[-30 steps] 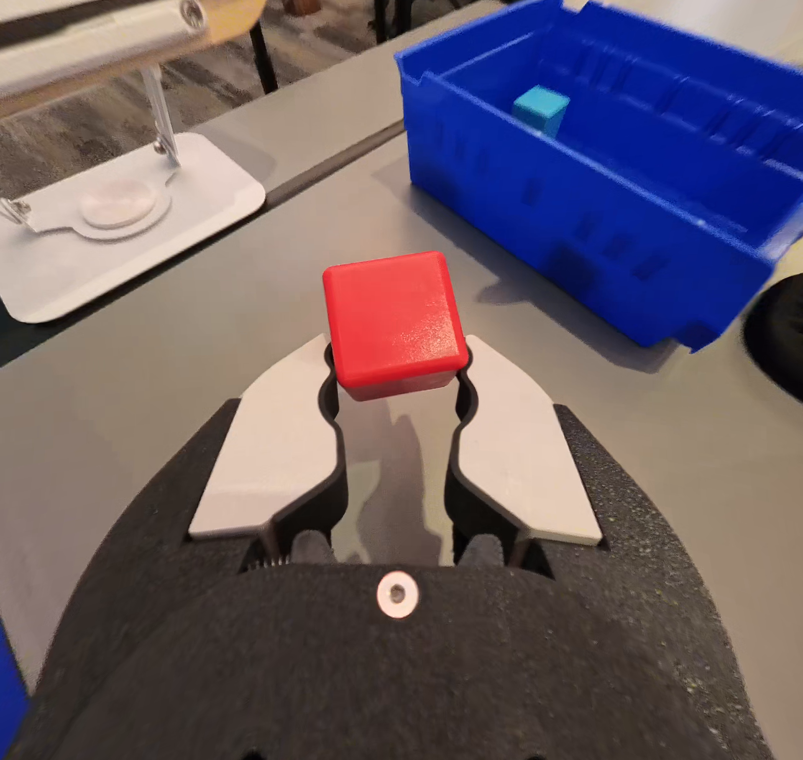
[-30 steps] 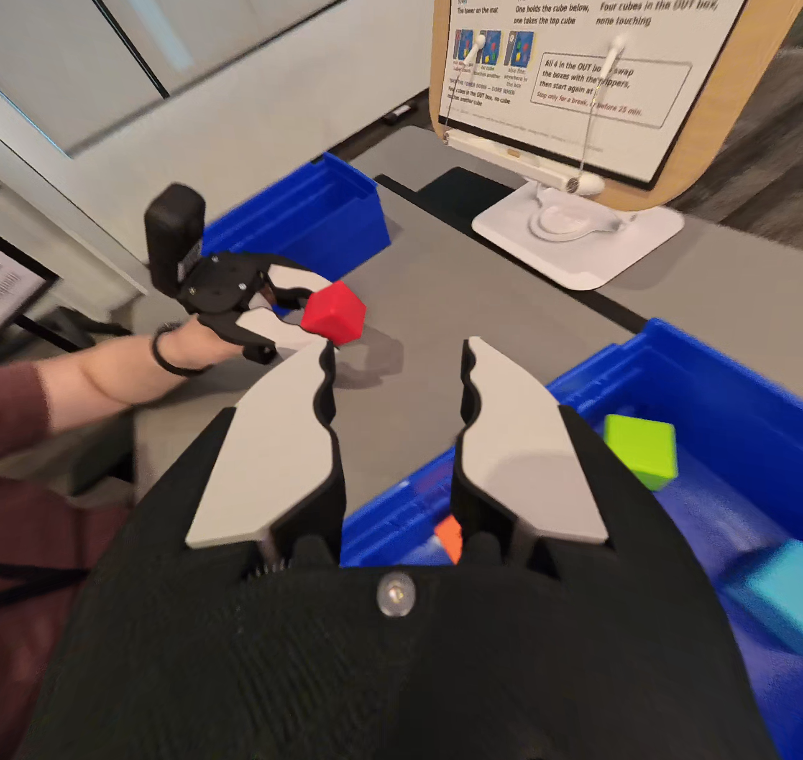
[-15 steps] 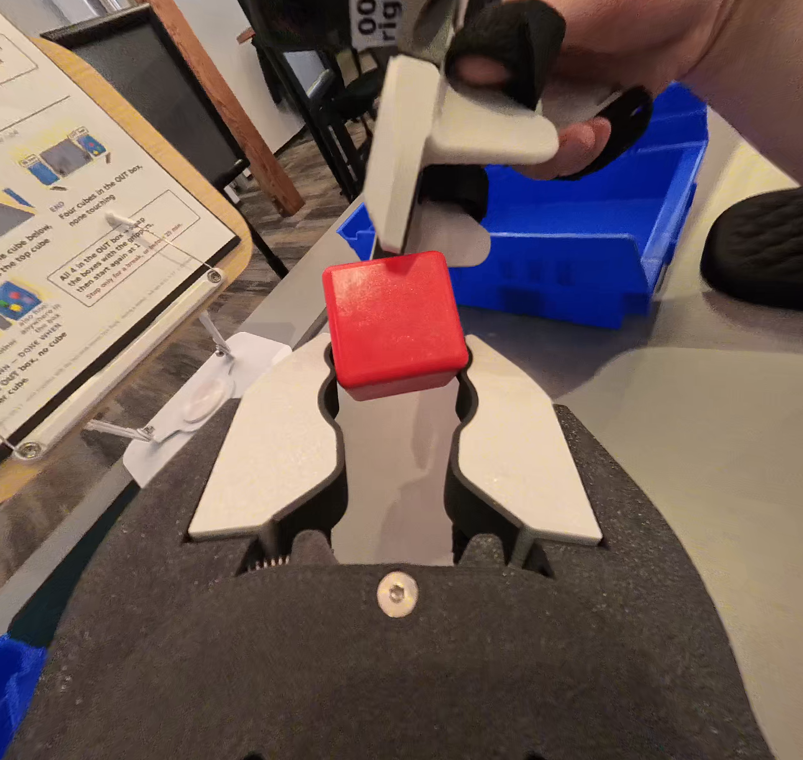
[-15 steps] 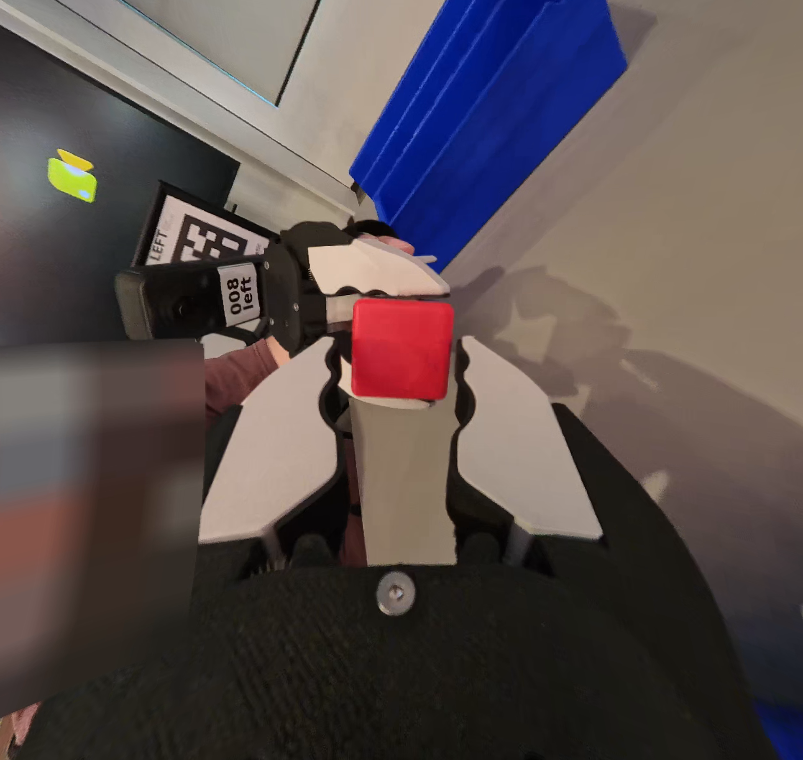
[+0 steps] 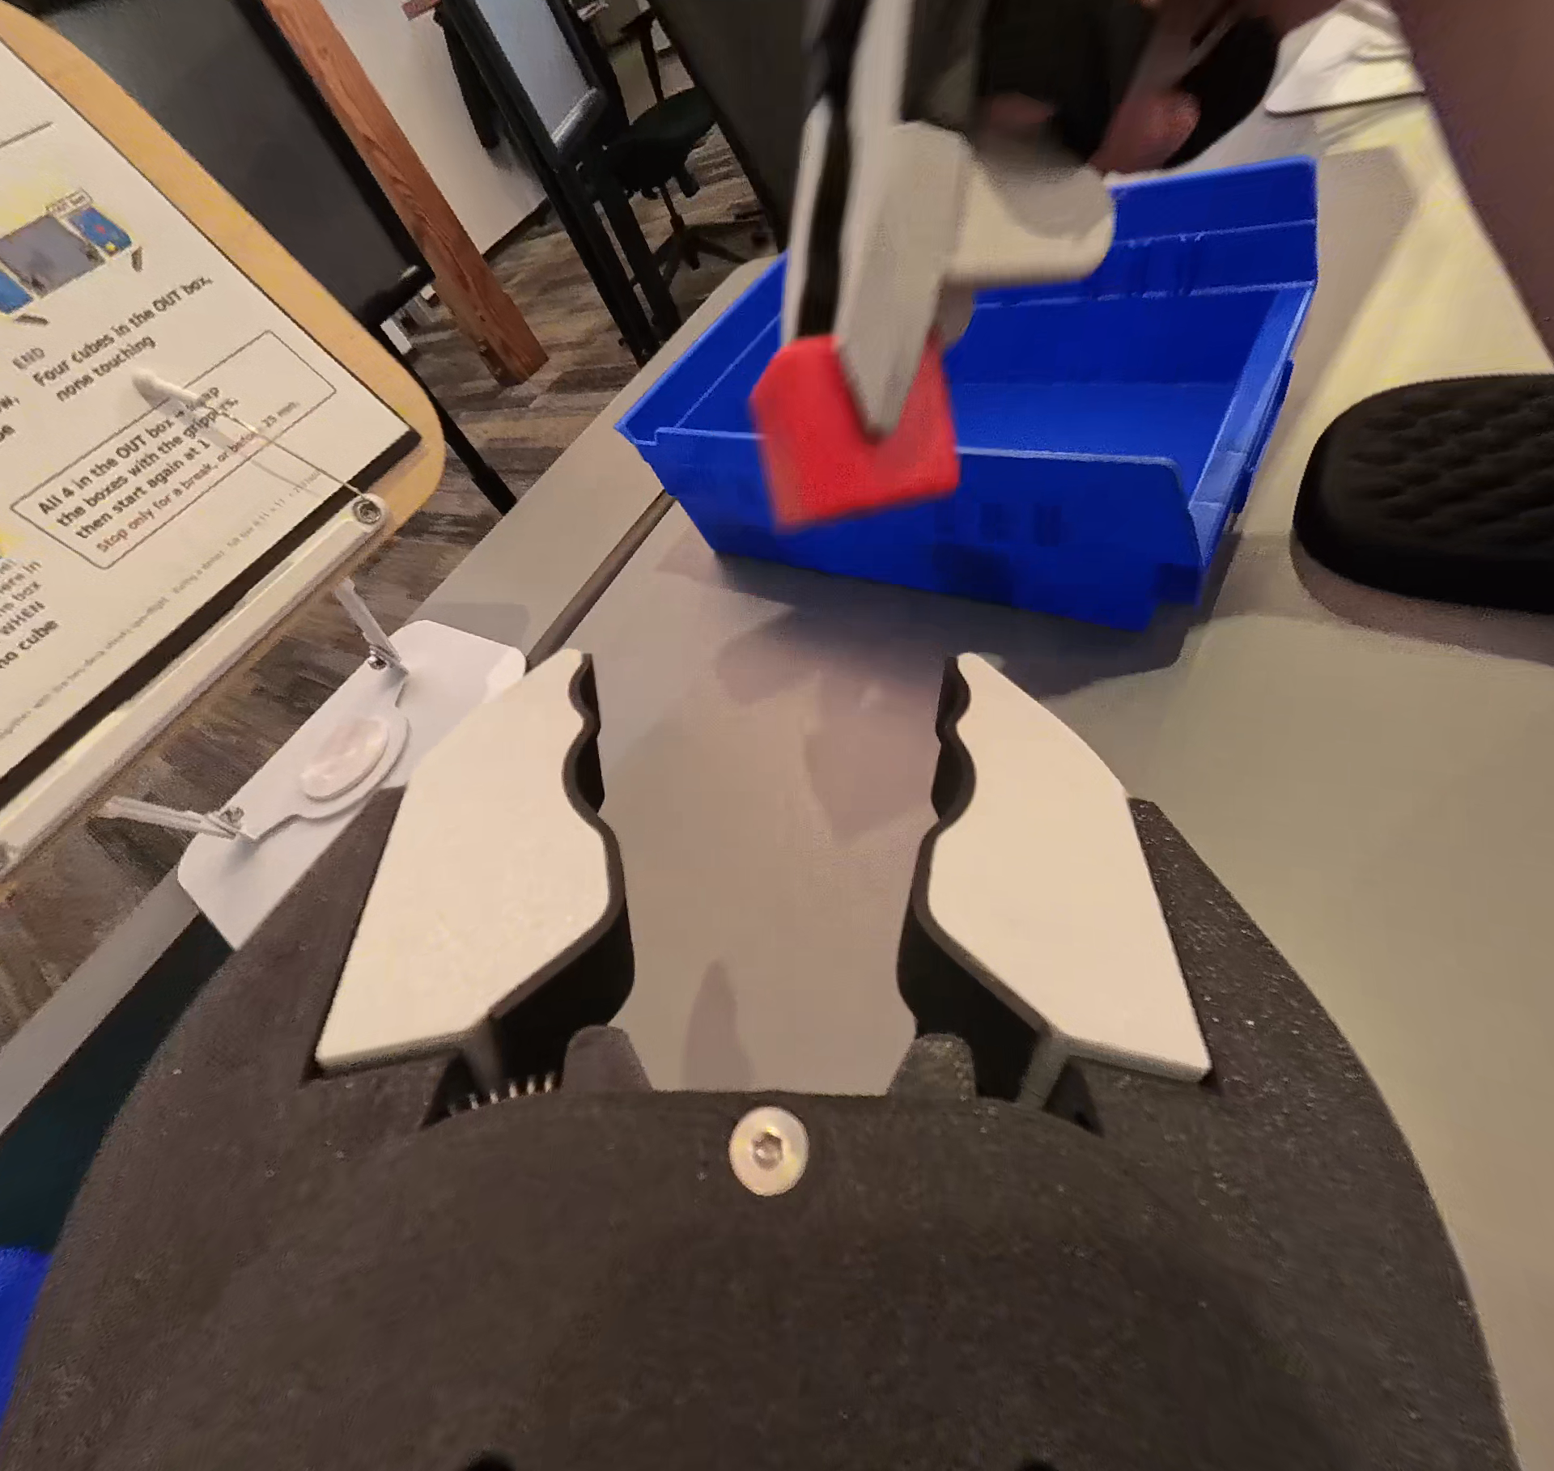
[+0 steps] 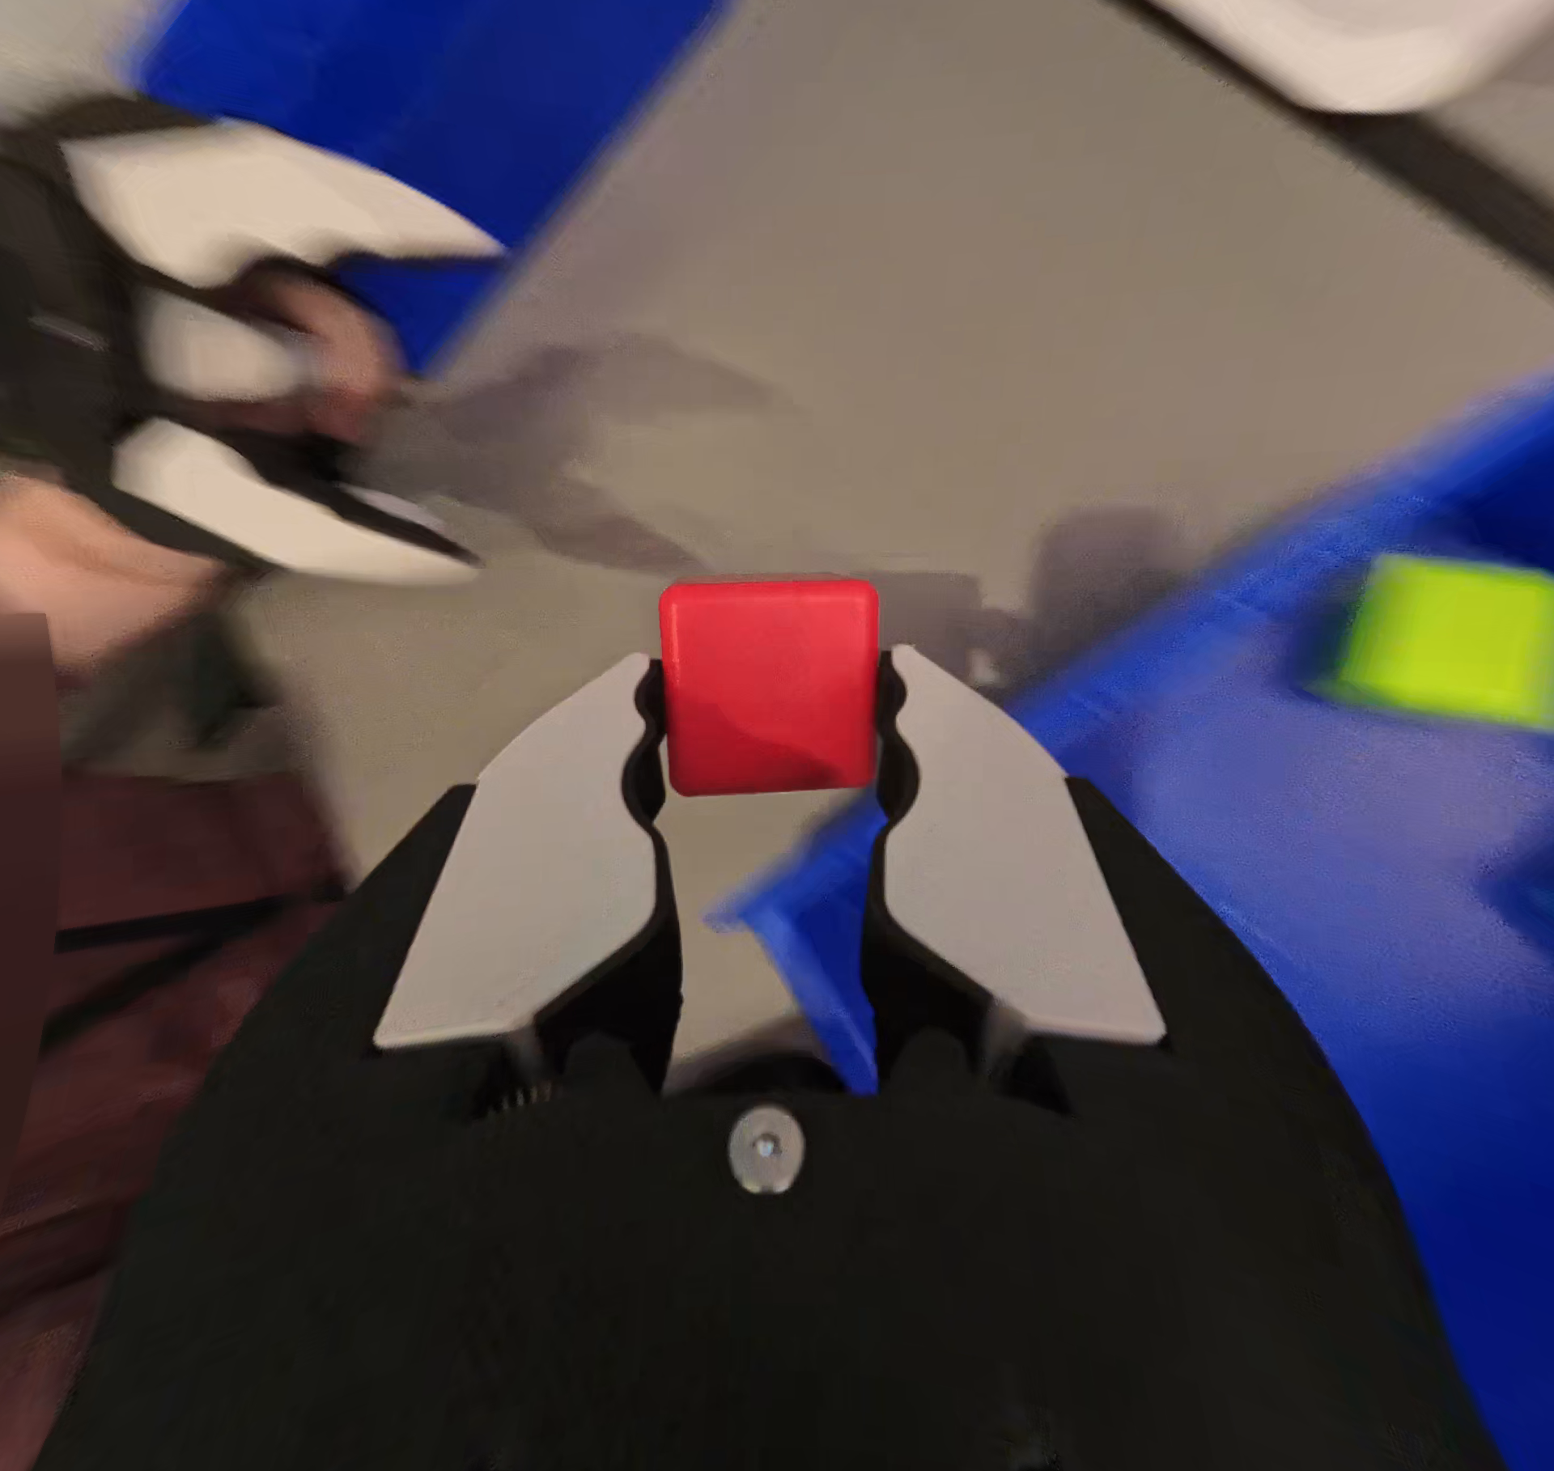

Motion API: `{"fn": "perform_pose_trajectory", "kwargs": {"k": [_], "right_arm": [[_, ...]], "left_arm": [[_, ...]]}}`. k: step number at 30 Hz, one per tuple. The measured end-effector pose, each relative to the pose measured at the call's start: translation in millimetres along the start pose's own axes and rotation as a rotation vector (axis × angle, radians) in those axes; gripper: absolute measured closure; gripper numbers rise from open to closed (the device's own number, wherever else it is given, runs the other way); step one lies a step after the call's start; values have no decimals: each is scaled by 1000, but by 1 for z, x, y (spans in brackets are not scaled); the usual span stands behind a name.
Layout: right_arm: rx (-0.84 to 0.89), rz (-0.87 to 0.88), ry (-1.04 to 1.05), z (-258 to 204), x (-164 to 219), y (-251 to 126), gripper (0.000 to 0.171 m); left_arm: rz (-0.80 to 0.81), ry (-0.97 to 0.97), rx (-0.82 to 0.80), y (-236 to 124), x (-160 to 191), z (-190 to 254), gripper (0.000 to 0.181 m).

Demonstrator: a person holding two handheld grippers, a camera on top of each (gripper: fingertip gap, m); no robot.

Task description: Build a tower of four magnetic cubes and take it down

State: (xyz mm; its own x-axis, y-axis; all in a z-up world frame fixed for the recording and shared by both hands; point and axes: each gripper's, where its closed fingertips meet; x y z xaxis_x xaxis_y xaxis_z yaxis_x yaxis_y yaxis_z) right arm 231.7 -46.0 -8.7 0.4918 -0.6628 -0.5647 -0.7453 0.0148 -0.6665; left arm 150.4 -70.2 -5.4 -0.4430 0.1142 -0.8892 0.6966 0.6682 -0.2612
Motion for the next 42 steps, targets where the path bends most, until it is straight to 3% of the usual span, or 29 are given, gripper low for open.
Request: {"fn": "perform_pose_trajectory", "kwargs": {"k": [3,5,8,14,25,32,36,39,42], "right_arm": [[422,-106,61,70,59,-65,121],[512,-190,231,97,101,-85,121],[580,-263,417,122,136,-91,122],[679,-330,579,147,158,-86,122],[692,-507,600,156,188,-77,120],[707,-493,569,145,184,-87,119],[705,-229,396,123,131,-107,126],[842,110,152,110,70,-159,129],[1093,490,-157,95,22,-225,106]], "left_arm": [[-11,-56,16,-5,-3,-8,106],[-19,-81,33,-8,-6,-11,106],[-6,-87,29,-12,-12,-16,107],[6,-84,2,-21,-19,-24,110],[68,-114,-47,-44,-37,-48,114],[74,-137,-60,-49,-38,-56,112],[66,-102,-128,-63,-42,-74,106],[45,-89,-291,-94,-43,-119,98],[31,-88,-533,-143,-35,-180,104]]}}
Point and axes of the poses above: each gripper's, where its closed fingertips meet, y out along the fingers, x out of its underside, z = x × y across the jaws, and after that the axes turned 7 degrees about -x, right-handed
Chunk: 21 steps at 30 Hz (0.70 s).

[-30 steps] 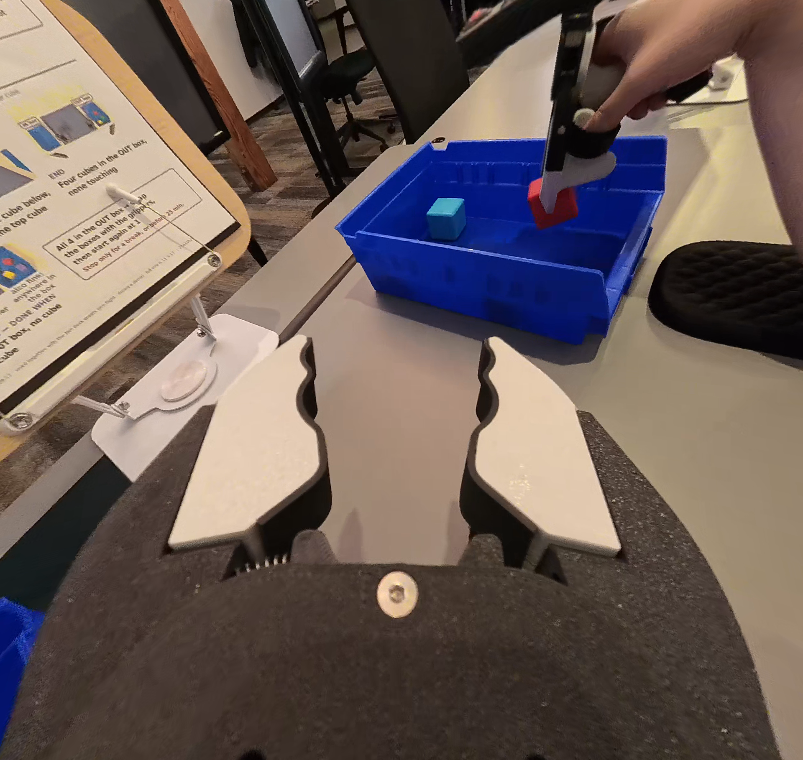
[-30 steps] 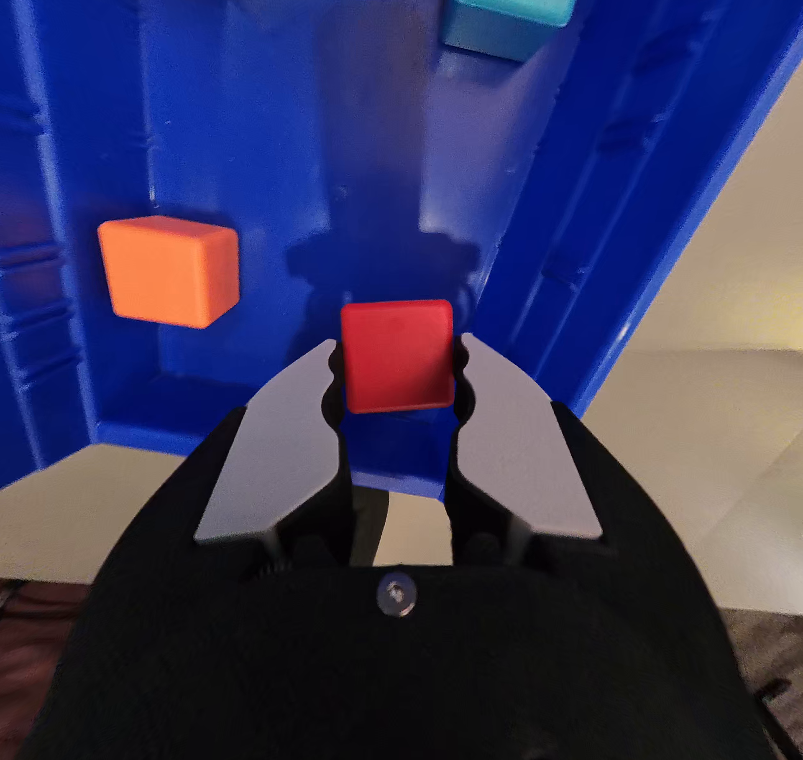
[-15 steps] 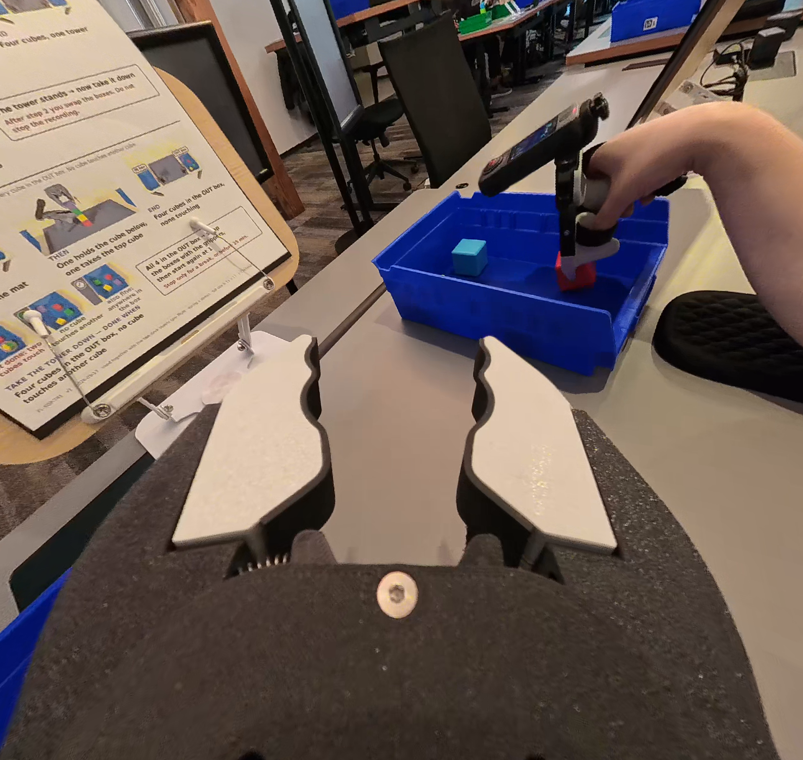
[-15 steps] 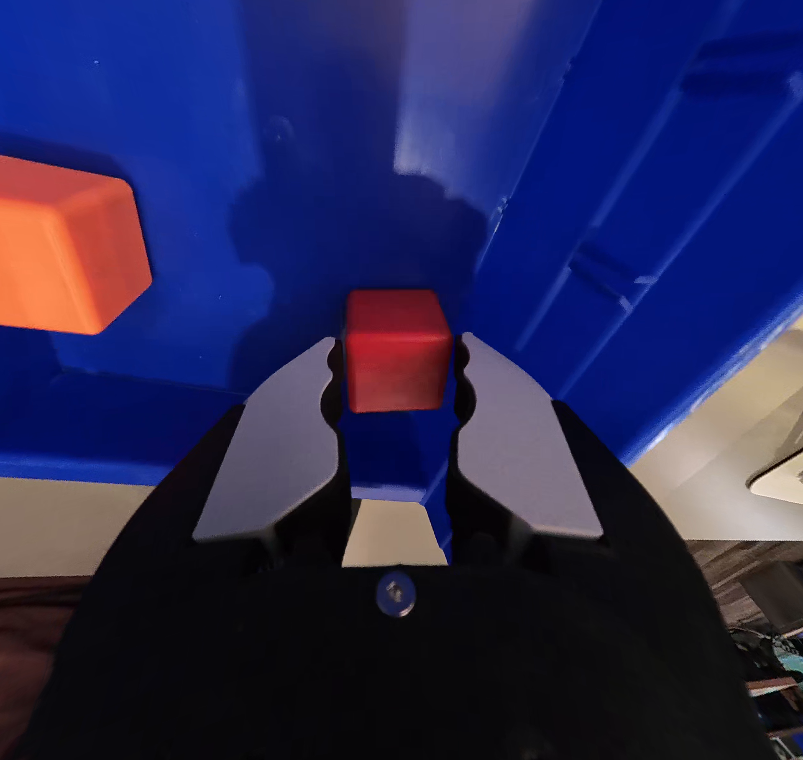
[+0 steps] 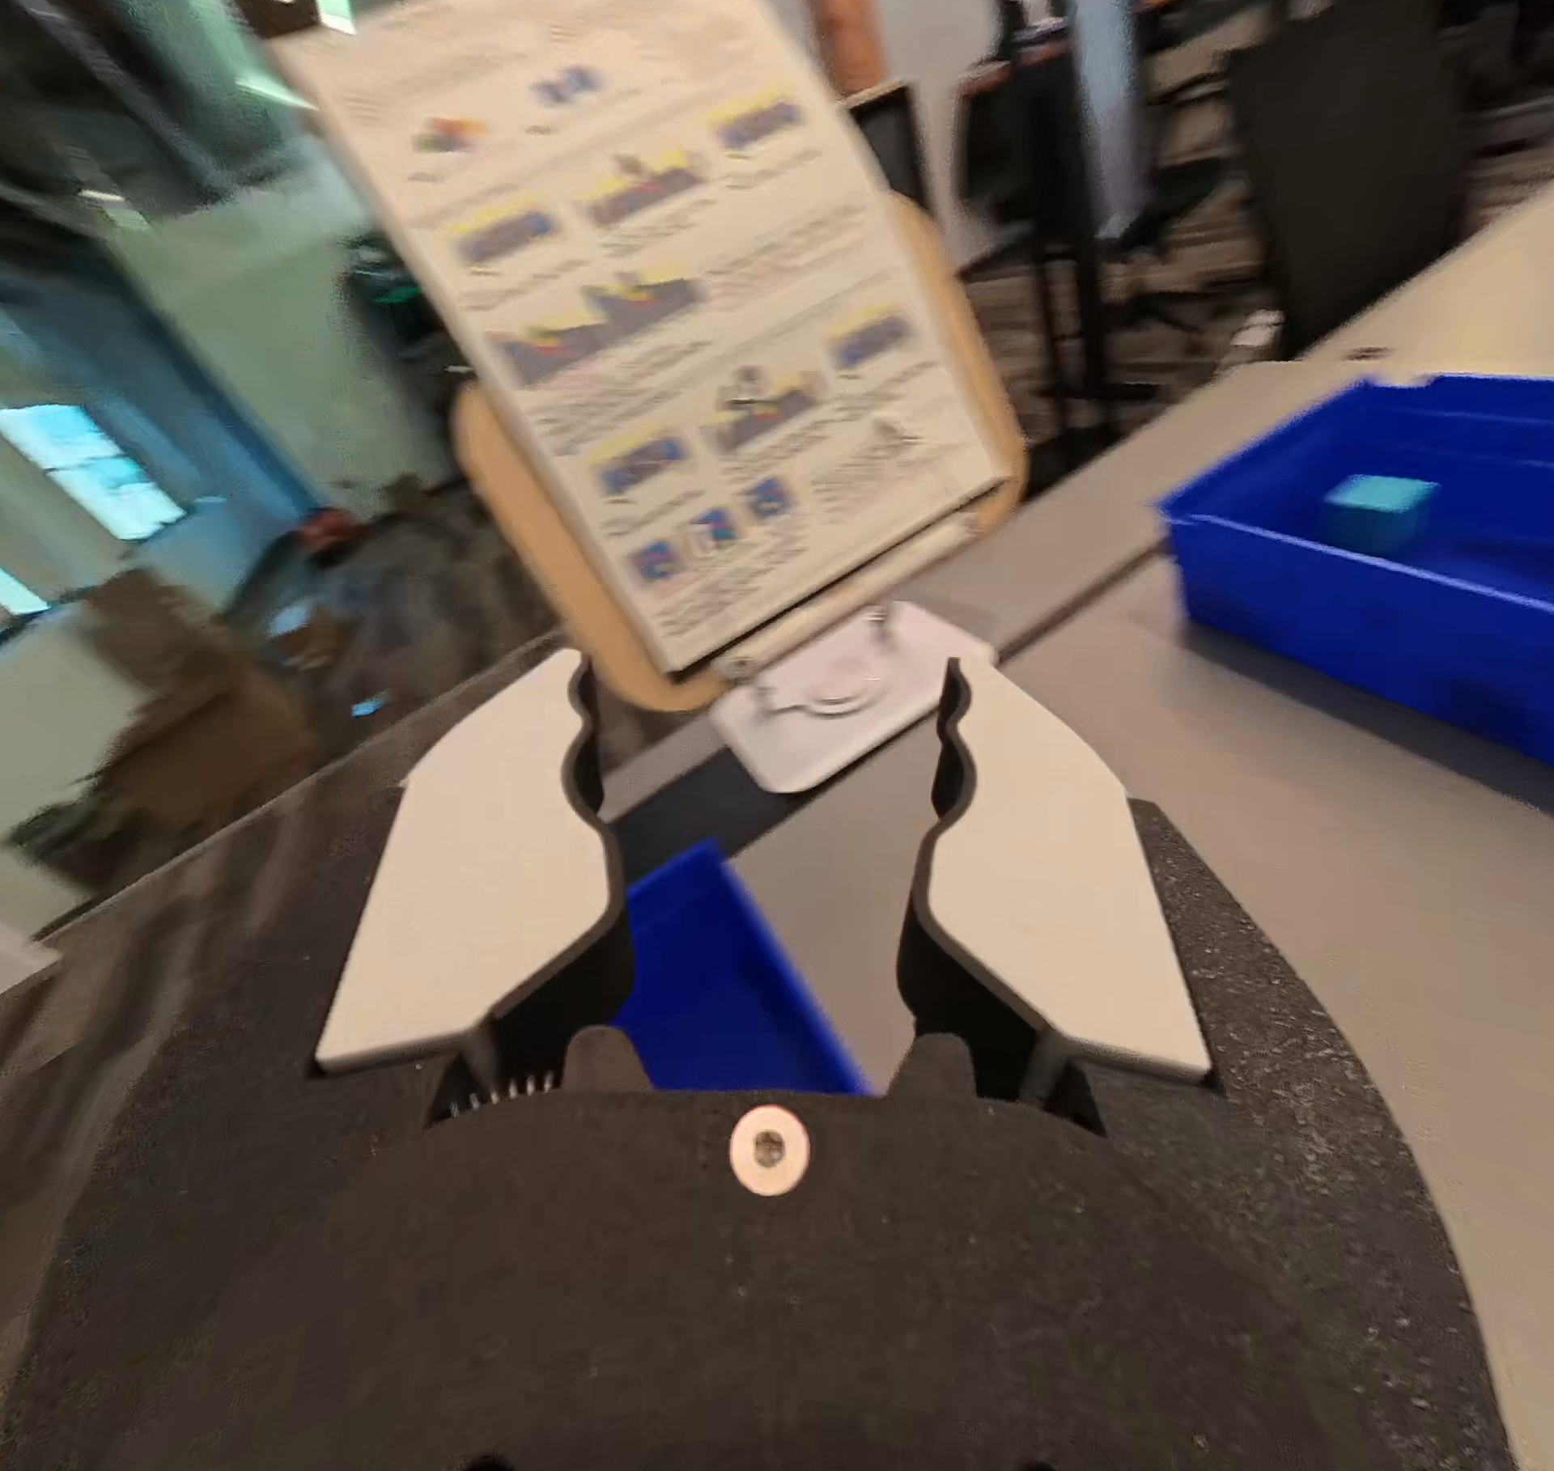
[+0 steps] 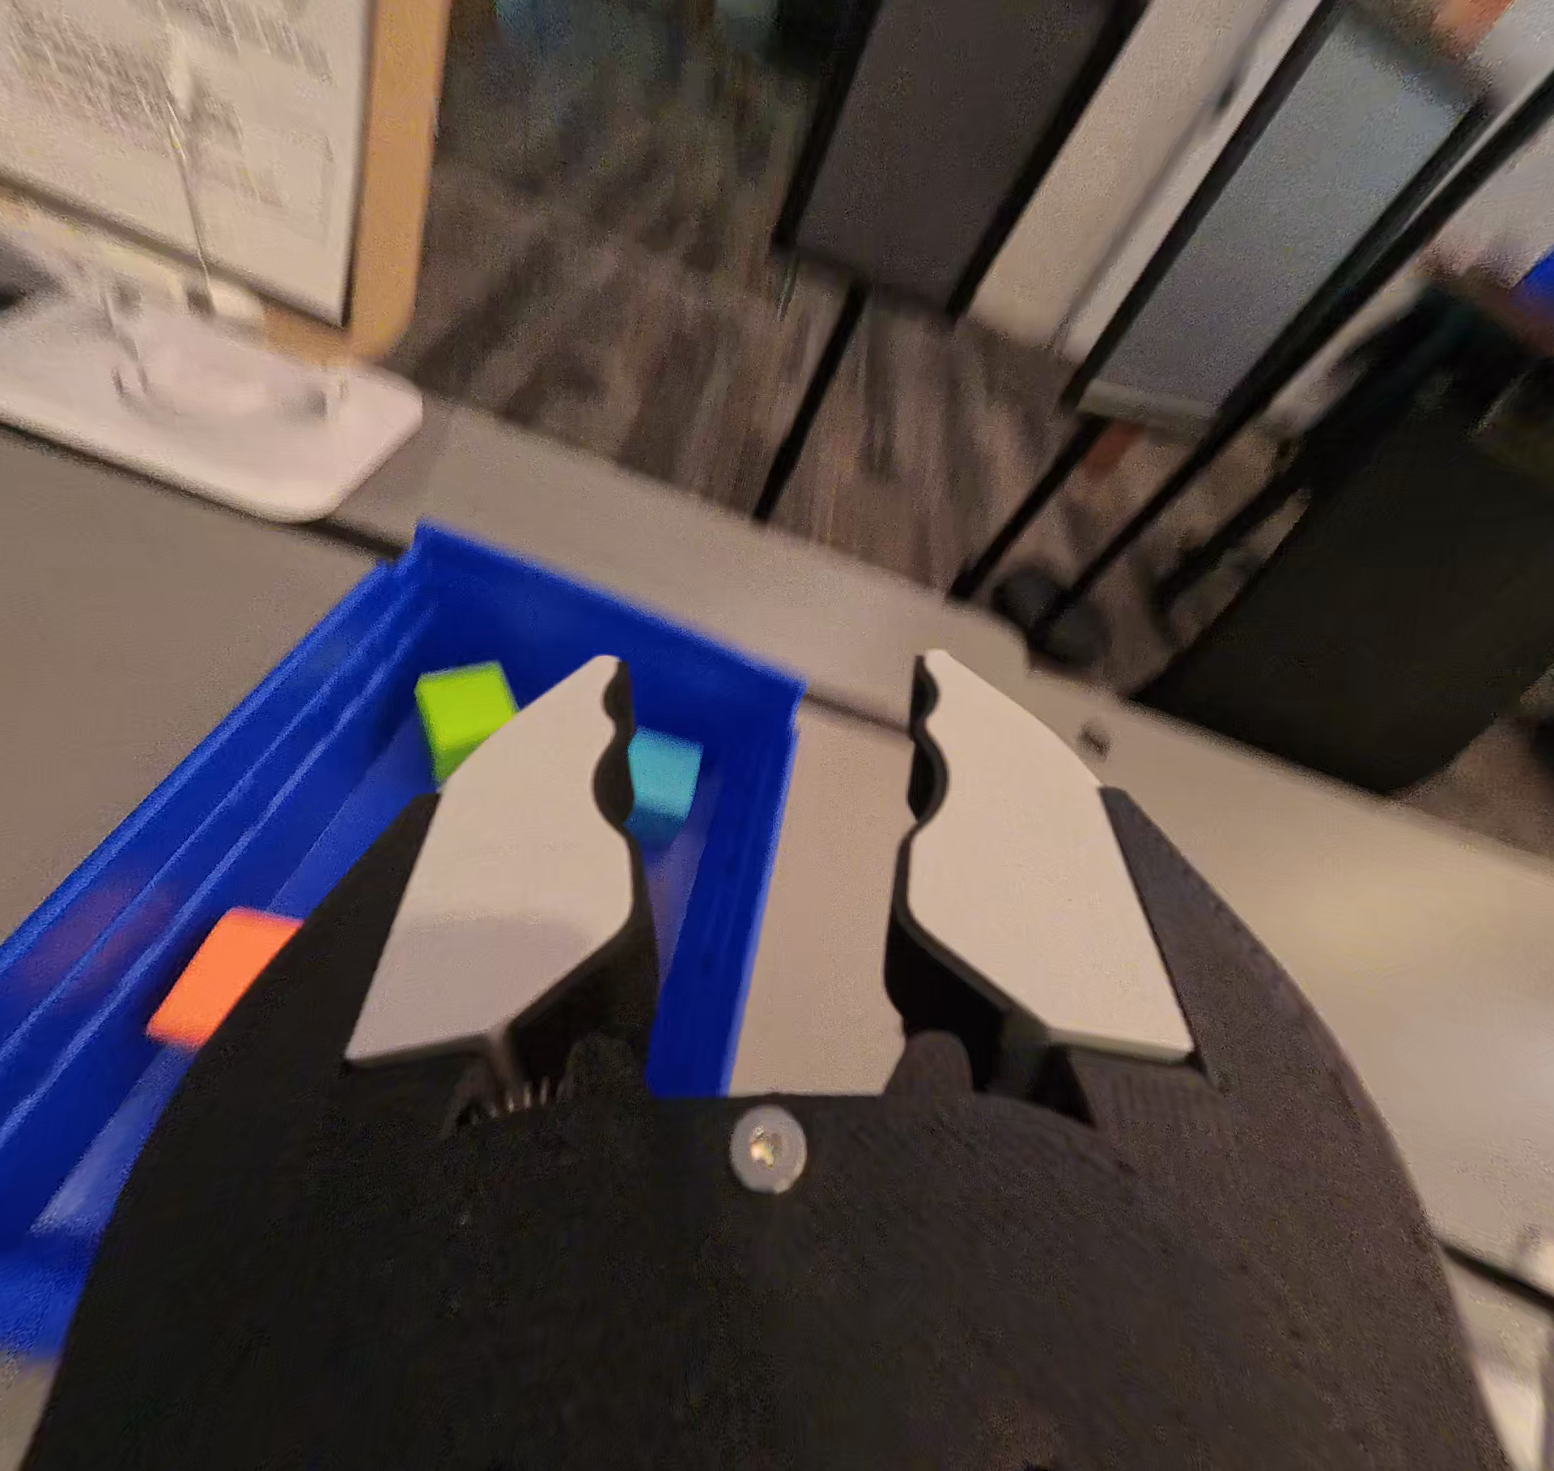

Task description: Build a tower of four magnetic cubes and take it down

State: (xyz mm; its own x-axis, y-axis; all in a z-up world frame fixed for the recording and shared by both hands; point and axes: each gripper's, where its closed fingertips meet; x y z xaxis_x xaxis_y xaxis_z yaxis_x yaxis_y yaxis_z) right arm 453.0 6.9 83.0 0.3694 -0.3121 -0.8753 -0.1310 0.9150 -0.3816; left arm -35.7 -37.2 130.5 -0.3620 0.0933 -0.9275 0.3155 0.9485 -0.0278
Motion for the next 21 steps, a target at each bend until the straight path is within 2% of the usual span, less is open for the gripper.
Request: {"fn": "perform_pose_trajectory", "kwargs": {"k": [2,3,6,9,11,16,18,21], "right_arm": [[74,189,-59,13,-10,-9,105],[113,169,-37,24,-1,-7,110],[148,-83,138,46,53,8,109],[24,-280,328,36,102,26,106],[-51,-378,403,26,125,36,105],[-105,-539,399,11,158,51,103],[-77,-607,393,10,168,53,112],[-99,-664,408,2,179,58,124]], "left_arm": [[31,-3,-139,-12,4,-48,109],[39,-18,-190,-18,9,-69,111],[-88,-74,-332,-32,45,-128,109],[-311,-89,-386,-43,100,-164,105],[-452,-71,-377,-48,137,-173,115],[-753,-175,-331,-55,204,-170,107],[-853,-205,-307,-56,226,-167,104],[-960,-238,-256,-57,256,-159,109]]}}
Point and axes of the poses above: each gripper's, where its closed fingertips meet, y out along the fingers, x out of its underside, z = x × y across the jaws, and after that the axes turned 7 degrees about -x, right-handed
